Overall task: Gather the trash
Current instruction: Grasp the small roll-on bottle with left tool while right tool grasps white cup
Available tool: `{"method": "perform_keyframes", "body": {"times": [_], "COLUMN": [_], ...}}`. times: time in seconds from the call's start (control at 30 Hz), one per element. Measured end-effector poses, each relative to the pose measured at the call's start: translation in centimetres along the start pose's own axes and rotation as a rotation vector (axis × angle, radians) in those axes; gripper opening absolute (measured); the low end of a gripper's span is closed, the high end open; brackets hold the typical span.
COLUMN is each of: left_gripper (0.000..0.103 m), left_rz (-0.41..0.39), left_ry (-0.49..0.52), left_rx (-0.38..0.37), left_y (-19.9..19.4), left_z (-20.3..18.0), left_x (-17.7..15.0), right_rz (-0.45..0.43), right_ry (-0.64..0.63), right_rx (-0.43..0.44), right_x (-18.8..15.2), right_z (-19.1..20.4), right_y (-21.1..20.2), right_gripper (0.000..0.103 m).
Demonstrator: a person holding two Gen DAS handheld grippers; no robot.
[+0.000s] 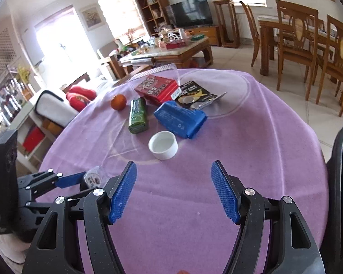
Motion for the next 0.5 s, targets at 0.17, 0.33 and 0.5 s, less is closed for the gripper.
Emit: {"method": "perform_keyframes", "body": {"times": [0.17,0.33,0.5], "left_gripper": [0.042,0.042,0.038], "left_rz": [0.003,0.000,-0.003], "left_ry": [0.022,0.026,0.032], "left_rx": [-0.035,-0.063,-0.052], "left_y": [-0.3,-0.4,-0.4], "left_z": [-0.5,-0.5,-0.4], "left_x": [-0.2,-0.2,-0.1], "right_rz": [0.056,0.093,0.086], "right_ry": [-0.042,-0.056,-0.110], "right_rx": [-0.060,-0.076,-0.131], "right_x": [0.8,0.8,1.2], "right_z": [1.0,0.8,1.1], "right_y": [3.4,5.3,6.5], "right_gripper": [0.068,0.067,0.055]}}
Point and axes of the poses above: each gripper's, at about its wrist camera, not at the fingertips, and y roughly the way its jaws point, z to its left, x to its top, the point moved 8 cm from there along y, roughly the way its jaws point, and after that the axes turned 5 degrees about x, right-handed, at the moved point
